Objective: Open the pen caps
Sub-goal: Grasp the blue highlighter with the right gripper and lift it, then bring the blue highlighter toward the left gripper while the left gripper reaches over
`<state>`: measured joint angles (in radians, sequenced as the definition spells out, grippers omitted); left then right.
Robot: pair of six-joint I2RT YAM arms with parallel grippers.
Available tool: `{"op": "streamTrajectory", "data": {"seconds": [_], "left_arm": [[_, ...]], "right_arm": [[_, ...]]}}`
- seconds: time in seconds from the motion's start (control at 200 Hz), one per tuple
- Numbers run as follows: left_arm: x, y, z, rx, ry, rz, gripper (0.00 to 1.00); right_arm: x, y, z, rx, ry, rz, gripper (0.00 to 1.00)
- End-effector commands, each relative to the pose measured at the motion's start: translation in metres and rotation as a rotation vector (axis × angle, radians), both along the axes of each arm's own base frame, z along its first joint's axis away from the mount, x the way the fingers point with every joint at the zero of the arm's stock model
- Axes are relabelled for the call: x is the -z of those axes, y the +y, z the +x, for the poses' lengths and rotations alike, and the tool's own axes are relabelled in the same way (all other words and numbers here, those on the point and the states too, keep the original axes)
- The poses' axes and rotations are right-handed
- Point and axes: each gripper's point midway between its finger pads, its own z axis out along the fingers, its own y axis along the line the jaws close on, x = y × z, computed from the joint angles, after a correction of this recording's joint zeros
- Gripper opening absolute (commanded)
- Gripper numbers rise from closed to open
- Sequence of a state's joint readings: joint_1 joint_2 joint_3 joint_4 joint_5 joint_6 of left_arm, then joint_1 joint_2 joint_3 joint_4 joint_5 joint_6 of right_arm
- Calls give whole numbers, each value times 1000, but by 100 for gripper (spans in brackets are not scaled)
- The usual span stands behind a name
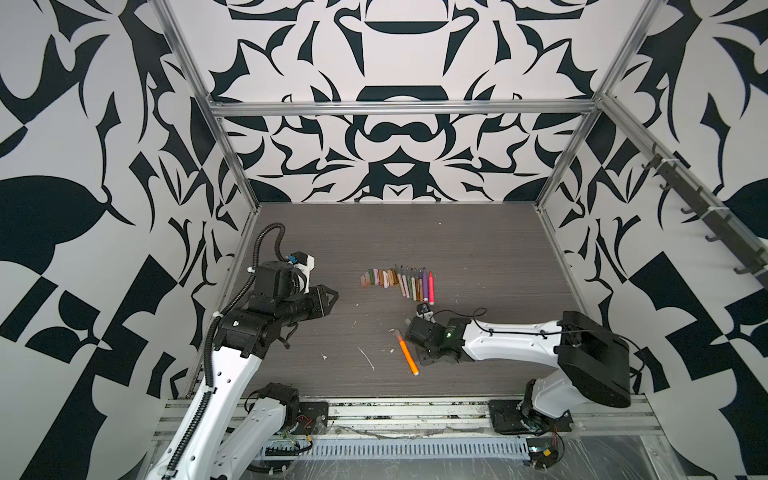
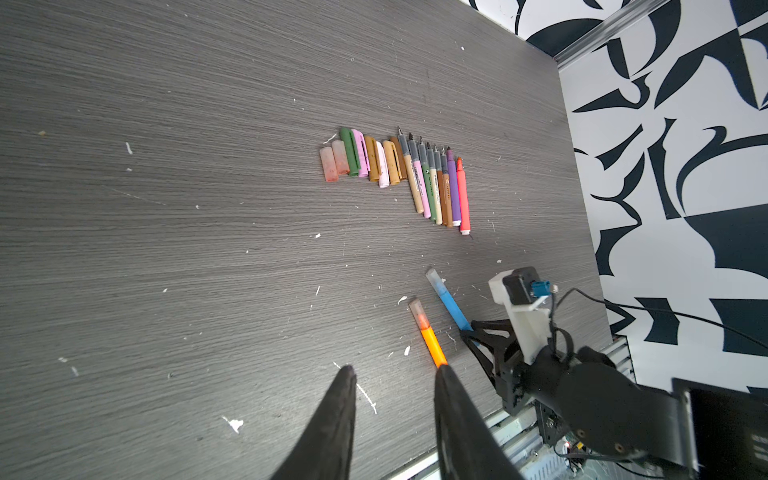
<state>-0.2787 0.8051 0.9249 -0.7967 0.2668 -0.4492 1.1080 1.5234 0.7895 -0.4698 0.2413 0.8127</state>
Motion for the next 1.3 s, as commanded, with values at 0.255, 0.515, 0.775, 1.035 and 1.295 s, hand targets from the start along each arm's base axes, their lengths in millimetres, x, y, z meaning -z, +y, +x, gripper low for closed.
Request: {"op": "streamTrajectory", "data": {"seconds": [0.255,0.515,0.775,1.035,1.295], "left_arm": [[8,2,-3,-10,36,7,35],[13,1,5,-36,65,1,37],[27,-55,24,11,179,-233,34],[49,-124,27,120,259,-280,37],[75,-158,21,162,310,-233,37]], "right_arm": [[7,-2,-4,-5,1,10,34],[17,-7,-7,8,26,-18,25],[-17,9,-4,-63,-19,87,14],[-59,33,-19,-119,7,317,10],[-94,48,-25,-117,-1,501,8]]}}
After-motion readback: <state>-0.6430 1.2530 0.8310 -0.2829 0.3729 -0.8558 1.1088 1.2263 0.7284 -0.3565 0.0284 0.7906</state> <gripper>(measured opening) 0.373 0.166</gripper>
